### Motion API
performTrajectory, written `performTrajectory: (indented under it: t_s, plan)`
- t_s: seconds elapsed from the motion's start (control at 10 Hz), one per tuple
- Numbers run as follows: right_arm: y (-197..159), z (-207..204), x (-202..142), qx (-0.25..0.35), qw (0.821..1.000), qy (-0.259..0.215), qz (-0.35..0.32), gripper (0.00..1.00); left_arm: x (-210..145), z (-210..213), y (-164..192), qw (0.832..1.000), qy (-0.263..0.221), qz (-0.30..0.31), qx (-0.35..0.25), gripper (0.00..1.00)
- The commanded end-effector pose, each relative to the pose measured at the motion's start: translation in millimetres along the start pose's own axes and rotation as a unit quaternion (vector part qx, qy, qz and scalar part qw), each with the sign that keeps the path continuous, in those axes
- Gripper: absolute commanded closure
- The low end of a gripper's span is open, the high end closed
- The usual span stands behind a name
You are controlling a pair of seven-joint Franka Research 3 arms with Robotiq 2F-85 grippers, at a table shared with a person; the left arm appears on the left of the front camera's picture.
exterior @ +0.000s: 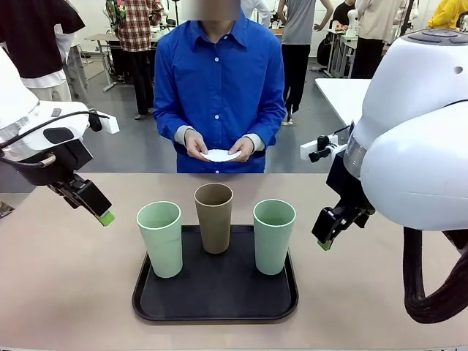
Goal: Place coasters on the table and set cups on them.
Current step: Pick up one Reusable plastic cup and place it on a coaster set by the human.
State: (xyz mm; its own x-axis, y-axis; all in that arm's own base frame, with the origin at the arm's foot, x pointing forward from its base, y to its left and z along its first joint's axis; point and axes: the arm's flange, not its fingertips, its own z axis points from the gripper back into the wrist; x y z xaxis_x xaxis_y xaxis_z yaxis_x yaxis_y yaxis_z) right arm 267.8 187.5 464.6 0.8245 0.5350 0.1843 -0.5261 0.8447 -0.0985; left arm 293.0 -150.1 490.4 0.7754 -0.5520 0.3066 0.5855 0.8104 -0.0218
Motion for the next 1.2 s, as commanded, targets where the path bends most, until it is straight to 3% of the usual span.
performTrajectory:
  t_s: [0.0, 0.1, 0.3, 0.6, 0.9, 1.1]
  plan:
    - [-12.0, 7.2, -3.6, 0.102, 0.994, -0.040, -0.019, 0.00, -0.9, -2.5, 7.3, 0.998, -0.026, 0.029, -0.050, 0.00]
    - [-35.9, 16.4, -14.2, 0.208, 0.972, -0.081, -0.075, 0.00, -6.7, 10.9, 14.6, 0.990, -0.071, 0.048, -0.114, 0.00]
    - [-91.0, 20.9, -42.2, 0.384, 0.902, -0.143, -0.138, 0.00, -22.8, 34.2, 44.1, 0.950, -0.136, 0.107, -0.260, 0.00]
    - [-160.3, 8.8, -94.2, 0.524, 0.810, -0.180, -0.192, 0.00, -56.6, 34.9, 104.6, 0.869, -0.148, 0.162, -0.444, 0.00]
    - [-206.8, -8.6, -132.6, 0.553, 0.784, -0.160, -0.232, 0.00, -84.7, 22.6, 154.1, 0.858, -0.093, 0.214, -0.458, 0.00]
    - [-239.8, -28.0, -148.3, 0.569, 0.765, -0.164, -0.254, 0.00, -92.7, 4.7, 186.2, 0.848, -0.086, 0.263, -0.452, 0.00]
